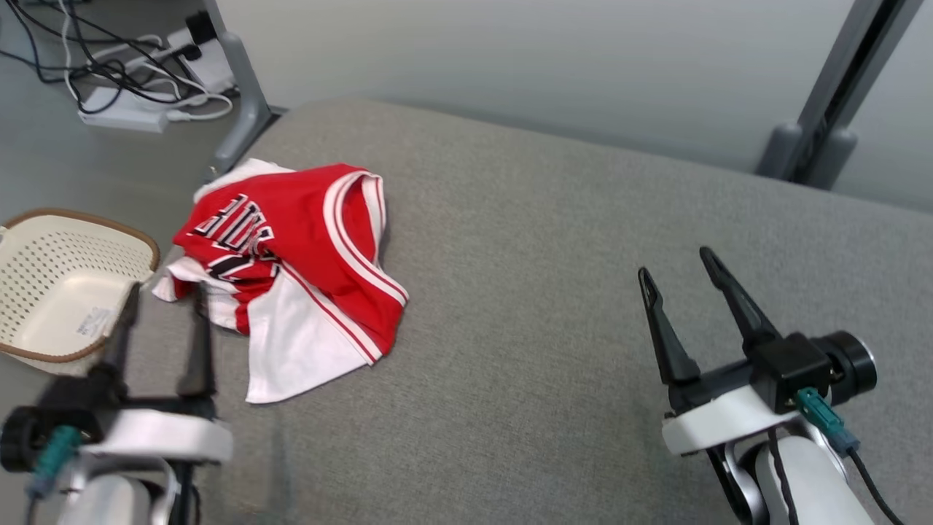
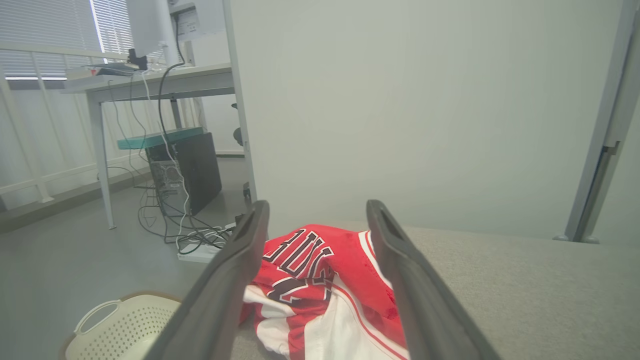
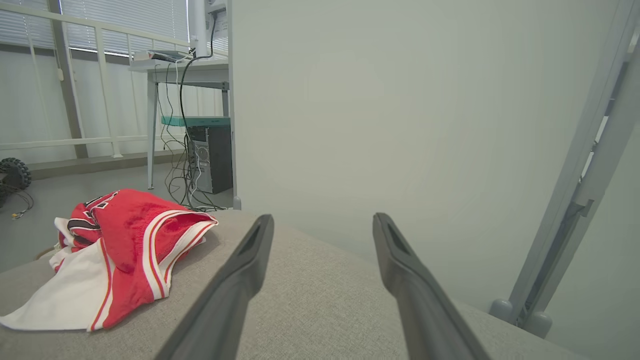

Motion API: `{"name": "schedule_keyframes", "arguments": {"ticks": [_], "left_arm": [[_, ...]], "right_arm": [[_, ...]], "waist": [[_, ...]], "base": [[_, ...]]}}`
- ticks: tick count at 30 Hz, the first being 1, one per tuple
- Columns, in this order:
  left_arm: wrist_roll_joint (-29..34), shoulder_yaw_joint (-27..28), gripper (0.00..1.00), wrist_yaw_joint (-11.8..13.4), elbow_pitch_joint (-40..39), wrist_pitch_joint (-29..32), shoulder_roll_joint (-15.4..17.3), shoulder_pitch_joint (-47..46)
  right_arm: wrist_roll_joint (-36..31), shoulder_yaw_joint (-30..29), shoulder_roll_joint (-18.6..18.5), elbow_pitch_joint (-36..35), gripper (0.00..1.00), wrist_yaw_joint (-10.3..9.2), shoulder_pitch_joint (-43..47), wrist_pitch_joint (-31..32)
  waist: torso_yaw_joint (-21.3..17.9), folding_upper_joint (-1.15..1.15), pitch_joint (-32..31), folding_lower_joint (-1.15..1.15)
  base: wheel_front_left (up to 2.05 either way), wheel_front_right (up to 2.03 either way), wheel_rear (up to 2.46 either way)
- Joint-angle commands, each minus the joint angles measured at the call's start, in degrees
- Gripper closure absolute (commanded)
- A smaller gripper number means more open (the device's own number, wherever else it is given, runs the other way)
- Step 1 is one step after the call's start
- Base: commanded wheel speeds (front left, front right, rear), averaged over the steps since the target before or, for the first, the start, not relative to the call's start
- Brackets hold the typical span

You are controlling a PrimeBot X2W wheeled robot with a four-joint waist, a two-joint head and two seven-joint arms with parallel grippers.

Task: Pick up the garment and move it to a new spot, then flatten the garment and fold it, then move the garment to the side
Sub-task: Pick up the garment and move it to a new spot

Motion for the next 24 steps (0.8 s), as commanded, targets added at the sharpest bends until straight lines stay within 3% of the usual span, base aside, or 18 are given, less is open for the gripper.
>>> {"name": "schedule_keyframes", "arguments": {"ticks": [1,7,14,19,24], "left_arm": [[-2.5,2.0,0.0,-0.7,3.9,1.4,1.3,-4.4],[-7.5,3.9,0.0,-2.9,13.2,7.7,4.9,-13.7],[-7.6,1.9,0.0,-4.2,24.8,12.6,9.5,-24.3],[-7.9,0.7,0.0,-4.3,31.6,14.7,10.5,-30.1],[-6.7,0.1,0.0,-1.7,38.4,16.1,11.3,-34.4]], "right_arm": [[-0.4,0.6,-0.4,0.0,0.0,0.01,-2.6,-0.3],[-1.9,2.4,-0.5,-0.5,0.0,0.01,-6.1,-0.3],[-4.0,3.9,-0.5,-0.6,0.0,0.01,-9.4,-0.3],[-4.4,4.0,-0.4,-0.7,0.0,0.0,-10.0,-0.3],[-4.8,4.2,-0.4,-0.9,0.0,0.0,-10.3,-0.3]], "waist": [[-3.0,0.0,4.8,0.0],[-5.5,0.0,9.2,0.0],[-8.4,0.0,13.8,0.0],[-9.8,0.0,15.5,0.0],[-10.6,0.0,16.5,0.0]], "base": [[0.0,0.0,0.0],[0.0,0.0,0.0],[0.0,0.0,0.0],[0.0,0.0,0.0],[0.0,0.0,0.0]]}}
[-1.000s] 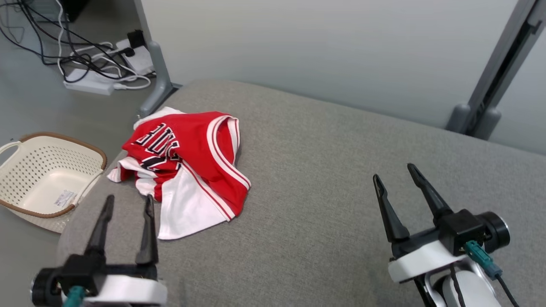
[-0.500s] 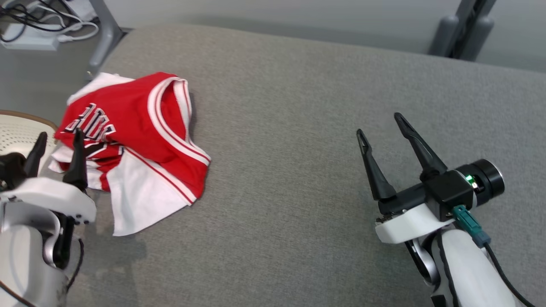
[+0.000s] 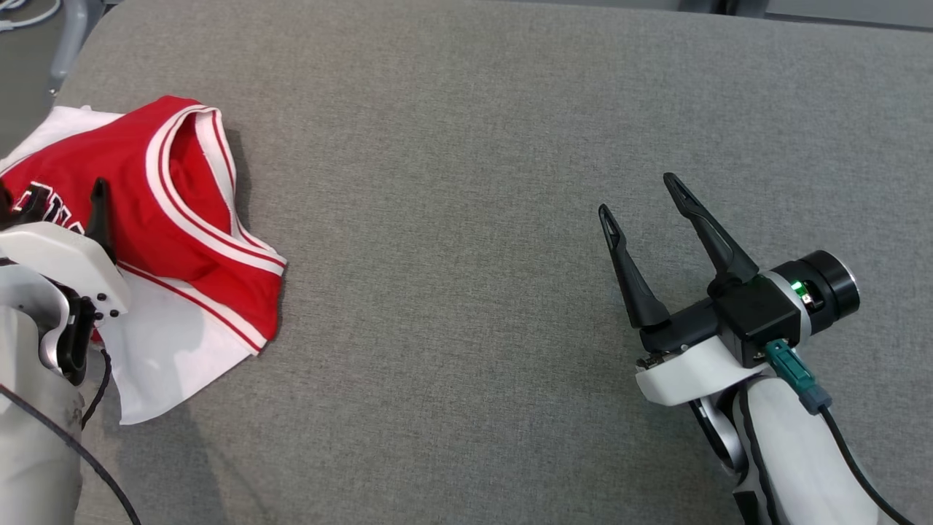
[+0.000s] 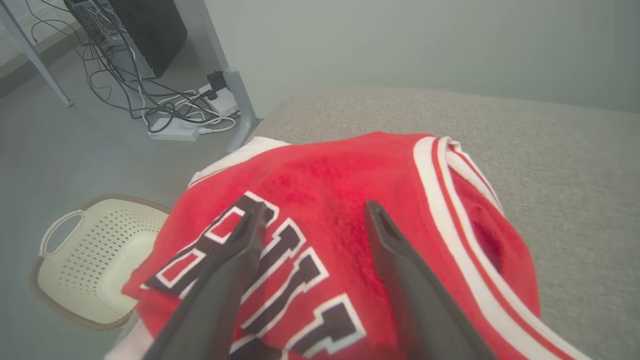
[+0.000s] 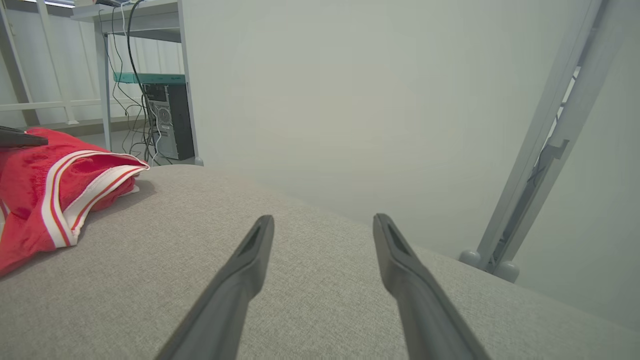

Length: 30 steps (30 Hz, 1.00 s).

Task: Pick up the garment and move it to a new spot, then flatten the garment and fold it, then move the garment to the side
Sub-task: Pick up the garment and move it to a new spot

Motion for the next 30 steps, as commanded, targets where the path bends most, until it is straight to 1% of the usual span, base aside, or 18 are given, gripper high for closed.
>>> {"name": "schedule_keyframes", "arguments": {"ticks": [1,4,9,10,11,12,16,21,23,24,25,26,30], "left_arm": [[0.6,-0.3,0.0,0.6,1.7,0.3,0.6,-1.4],[1.2,-1.0,0.0,1.3,5.3,0.8,0.8,-3.4],[1.2,-2.1,0.0,1.0,10.3,1.3,0.4,-5.8],[1.0,-2.1,0.02,0.9,11.4,1.7,0.3,-6.2],[0.4,-1.8,0.63,0.8,12.4,2.1,0.1,-6.6],[-0.3,-1.1,1.0,1.1,13.4,2.4,0.1,-7.0],[-0.5,-1.2,1.0,1.4,15.4,0.8,0.1,-8.1],[-0.4,-1.8,1.0,1.0,16.4,-2.8,-0.1,-8.3],[-0.9,-1.5,1.0,1.0,16.4,-3.5,-0.1,-8.4],[-1.7,-0.7,1.0,1.7,16.0,-5.6,-0.2,-8.7],[-1.6,-0.7,1.0,1.8,15.7,-6.7,-0.2,-8.6],[-1.6,-0.7,1.0,1.8,15.7,-6.7,-0.2,-8.6],[-2.0,-0.9,1.0,0.9,13.7,-10.5,-0.5,-8.1]], "right_arm": [[-0.2,0.0,-0.4,-0.4,0.0,0.01,-0.9,-0.3],[-0.4,0.0,-0.4,-0.6,0.0,0.01,-0.9,-0.3],[-1.2,0.3,-0.4,-0.6,0.0,0.0,-0.7,-0.3],[-1.4,0.4,-0.4,-0.5,0.0,0.01,-0.8,-0.3],[-1.4,0.5,-0.4,-0.4,0.0,0.0,-0.8,-0.3],[-1.4,0.5,-0.4,-0.4,0.0,0.0,-0.8,-0.3],[-1.5,0.5,-0.4,0.0,0.0,0.0,-0.8,-0.3],[-1.0,0.0,-0.4,0.5,0.0,0.0,0.1,-0.3],[-0.9,0.0,-0.4,0.6,0.0,0.01,0.2,-0.3],[-0.4,0.0,-0.4,0.4,0.0,0.0,0.4,-0.3],[0.0,0.0,-0.4,0.4,0.0,0.01,0.7,-0.3],[0.0,0.0,-0.4,0.4,0.0,0.01,0.7,-0.3],[1.6,-0.1,-0.4,0.6,0.0,0.0,1.6,-0.3]], "waist": [[-0.3,0.0,0.4,0.0],[-0.5,0.0,0.8,0.0],[-0.4,0.0,1.3,0.0],[-0.4,0.0,1.4,0.0],[-0.4,0.0,1.4,0.0],[-0.4,0.0,1.4,0.0],[-0.2,0.0,1.0,0.0],[0.2,0.0,-0.6,0.0],[0.3,0.0,-1.0,0.0],[0.6,0.0,-1.9,0.0],[0.7,0.0,-2.5,0.0],[0.7,0.0,-2.5,0.0],[1.2,0.0,-5.1,0.0]], "base": [[0.0,0.0,0.0],[0.0,0.0,0.0],[0.0,0.0,0.0],[0.0,0.0,0.0],[0.0,0.0,0.0],[0.0,0.0,0.0],[0.0,0.0,0.0],[0.0,0.0,0.0],[0.0,0.0,0.0],[0.0,0.0,0.0],[0.0,0.0,0.0],[0.0,0.0,0.0],[0.0,0.0,0.0]]}}
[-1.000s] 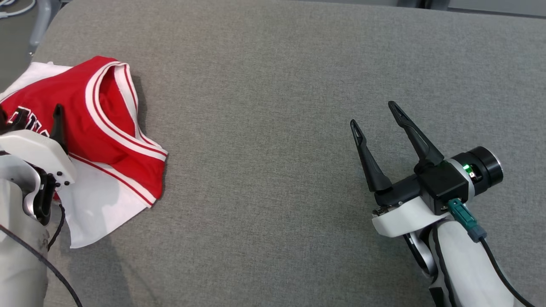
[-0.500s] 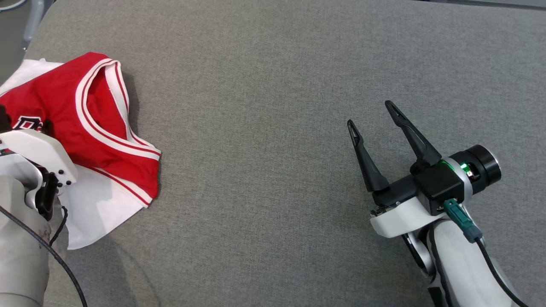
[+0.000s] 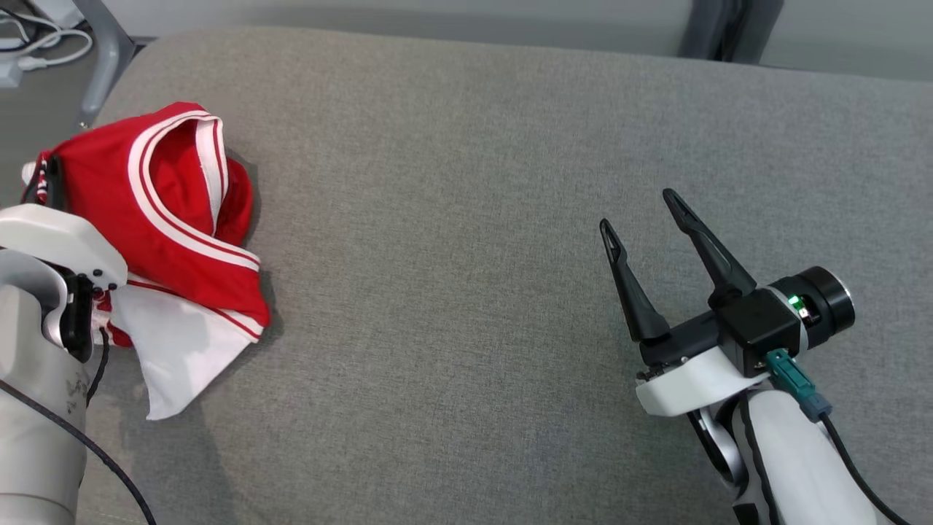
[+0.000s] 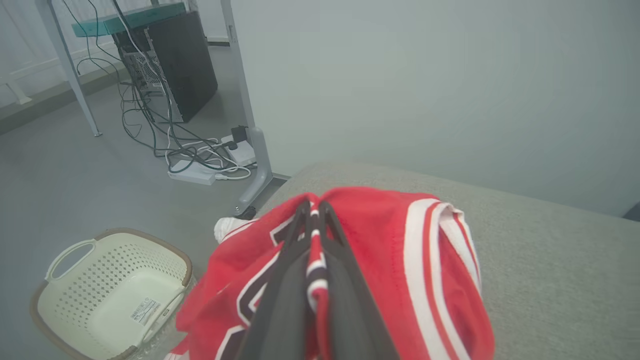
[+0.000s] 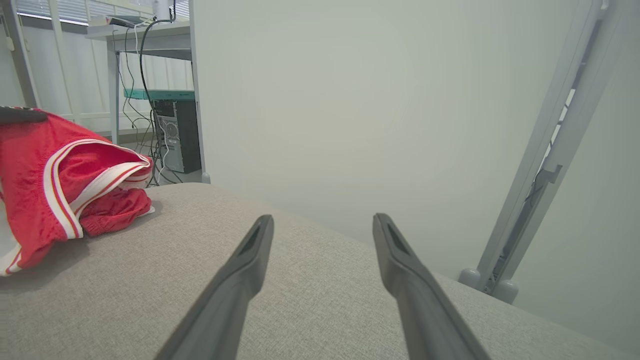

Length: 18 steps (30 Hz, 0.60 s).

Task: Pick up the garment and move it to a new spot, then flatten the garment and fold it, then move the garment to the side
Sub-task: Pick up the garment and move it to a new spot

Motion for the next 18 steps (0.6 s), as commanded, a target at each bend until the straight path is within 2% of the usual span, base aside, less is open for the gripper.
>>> {"name": "schedule_keyframes", "arguments": {"ticks": [1,6,12,16,18], "left_arm": [[-0.4,-0.1,1.0,-0.2,-0.6,-0.6,0.1,-0.2],[-0.8,0.2,1.0,-0.5,-6.0,-3.6,-0.1,1.4],[-1.5,0.3,1.0,-0.2,-15.9,-4.3,-0.7,4.2],[-1.7,-1.2,1.0,-0.8,-24.4,-1.7,-1.9,7.3],[-2.1,-2.4,1.0,-0.8,-31.6,1.4,-3.0,9.9]], "right_arm": [[0.5,-0.1,-0.4,0.1,0.0,0.01,0.5,-0.3],[1.5,0.2,-0.4,0.1,0.0,0.01,1.8,-0.3],[3.4,0.2,-0.4,-0.4,0.0,0.01,3.2,-0.3],[4.2,-0.9,-0.4,-0.9,0.0,0.01,4.2,-0.3],[3.7,-2.6,-0.4,-1.2,0.0,0.0,4.6,-0.3]], "waist": [[0.3,0.0,-1.4,0.0],[0.4,0.0,-4.5,0.0],[-0.8,0.0,-7.8,0.0],[-2.1,0.0,-9.2,0.0],[-3.3,0.0,-9.7,0.0]], "base": [[0.0,0.0,0.0],[0.0,0.0,0.0],[0.0,0.0,0.0],[0.0,0.0,0.0],[0.0,0.0,0.0]]}}
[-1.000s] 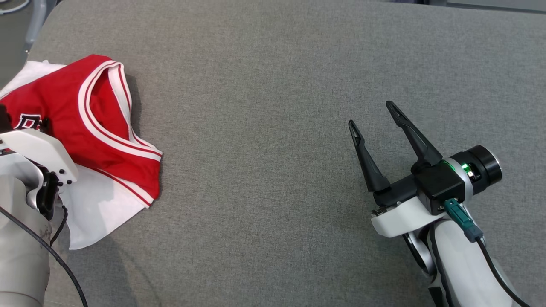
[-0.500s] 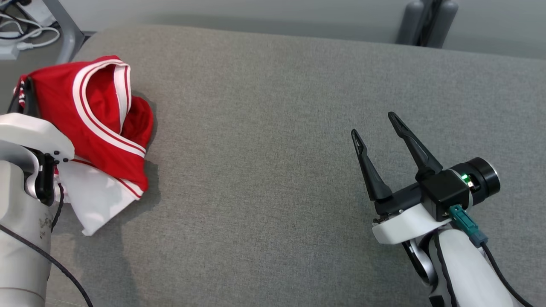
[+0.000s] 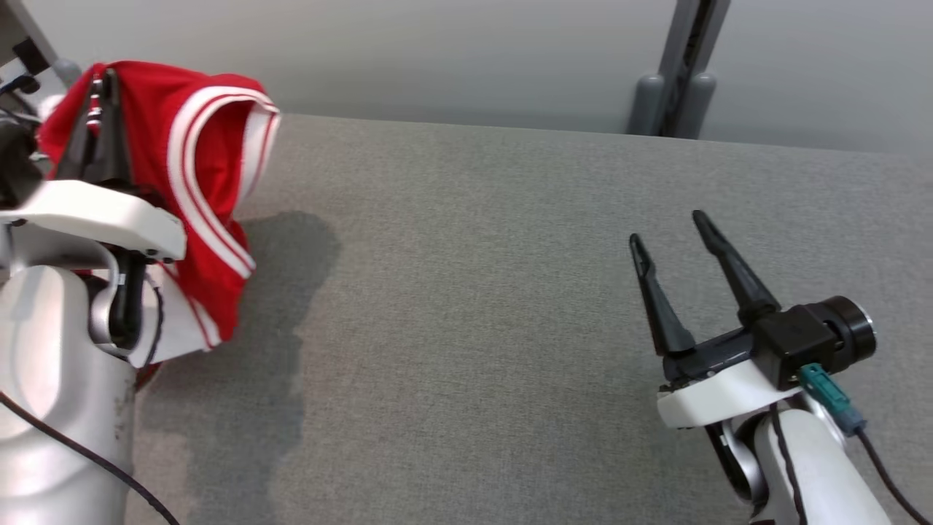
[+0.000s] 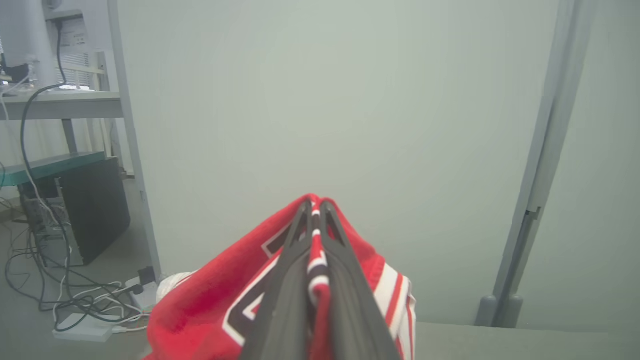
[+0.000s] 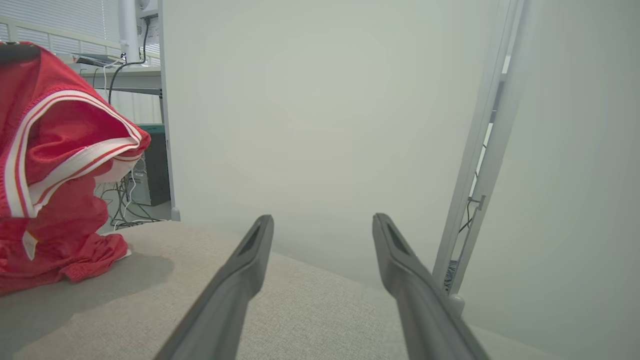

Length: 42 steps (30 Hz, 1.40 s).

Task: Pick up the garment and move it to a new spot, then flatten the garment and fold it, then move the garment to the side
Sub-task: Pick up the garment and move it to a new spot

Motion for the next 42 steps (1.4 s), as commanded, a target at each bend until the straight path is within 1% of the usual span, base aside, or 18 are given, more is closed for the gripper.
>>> {"name": "schedule_keyframes", "arguments": {"ticks": [1,8,9,13,16,19,20,26,28,30,34,36,40,42], "left_arm": [[-0.2,-0.4,1.0,0.0,-2.1,0.8,-0.2,0.9],[-0.5,-5.2,1.0,1.0,-17.2,7.4,-4.6,6.1],[-0.4,-7.0,1.0,1.2,-20.3,8.9,-5.9,7.5],[-0.5,-10.1,1.0,1.6,-24.8,10.9,-7.7,10.2],[-0.4,-12.4,1.0,1.9,-25.8,11.3,-8.6,11.8],[0.3,-15.1,1.0,2.9,-24.7,10.8,-9.5,12.1],[0.3,-15.1,1.0,2.9,-24.7,10.8,-9.5,12.1],[1.1,-20.0,1.0,6.1,-19.6,8.1,-10.5,9.1],[-0.7,-21.1,1.0,7.0,-17.6,6.6,-10.7,7.7],[-2.4,-23.6,1.0,8.1,-15.9,4.8,-10.8,6.0],[-6.6,-27.9,1.0,11.7,-12.5,0.5,-10.7,2.4],[-6.8,-30.3,1.0,13.2,-10.7,-1.8,-10.8,0.3],[-10.0,-34.3,1.0,15.0,-7.1,-4.4,-10.7,-2.5],[-10.4,-36.4,1.0,15.6,-4.0,-4.9,-10.7,-3.6]], "right_arm": [[-0.2,-0.7,-0.4,-0.5,0.0,0.01,0.6,-0.3],[-0.9,-4.4,-0.4,-1.5,0.0,0.0,0.3,-0.3],[-1.1,-4.9,-0.4,-1.9,0.0,0.01,0.2,-0.3],[-1.4,-6.1,-0.4,-2.6,0.0,0.01,-0.7,-0.3],[-1.7,-7.1,-0.4,-3.1,0.0,0.01,-1.3,-0.3],[-2.4,-9.0,-0.4,-3.9,0.0,0.0,-1.6,-0.3],[-2.4,-9.0,-0.4,-3.9,0.0,0.0,-1.6,-0.3],[-2.9,-11.7,-0.4,-5.4,0.0,0.01,-2.8,-0.3],[-2.8,-12.4,-0.3,-5.9,0.0,0.0,-3.0,-0.3],[-2.4,-13.2,-0.3,-6.1,0.0,0.0,-3.2,-0.3],[-1.6,-13.4,-0.3,-6.4,0.0,0.0,-3.4,-0.3],[-1.1,-13.4,-0.3,-6.6,0.0,0.0,-3.4,-0.3],[-0.1,-13.5,-0.3,-7.0,0.0,0.01,-3.3,-0.3],[0.4,-13.2,-0.3,-7.2,0.0,0.0,-3.2,-0.3]], "waist": [[-1.0,0.0,-0.5,0.0],[-5.2,0.0,-0.7,0.0],[-6.8,0.0,-0.6,0.0],[-10.5,0.0,0.5,0.0],[-13.5,0.0,1.4,0.0],[-16.1,0.0,2.7,0.0],[-16.1,0.0,2.7,0.0],[-21.9,0.0,6.1,0.0],[-23.6,0.0,7.2,0.0],[-25.2,0.0,8.2,0.0],[-28.3,0.0,9.9,0.0],[-29.6,0.0,10.6,0.0],[-31.6,0.0,11.8,0.0],[-32.3,0.0,12.1,0.0]], "base": [[0.0,0.0,0.0],[0.0,0.0,0.0],[0.0,0.0,0.0],[0.0,0.0,0.0],[0.0,0.0,0.0],[0.0,0.0,0.0],[0.0,0.0,0.0],[0.0,0.0,0.0],[0.0,0.0,0.0],[0.0,0.0,0.0],[0.0,0.0,0.0],[0.0,0.0,0.0],[0.0,0.0,0.0],[0.0,0.0,0.0]]}}
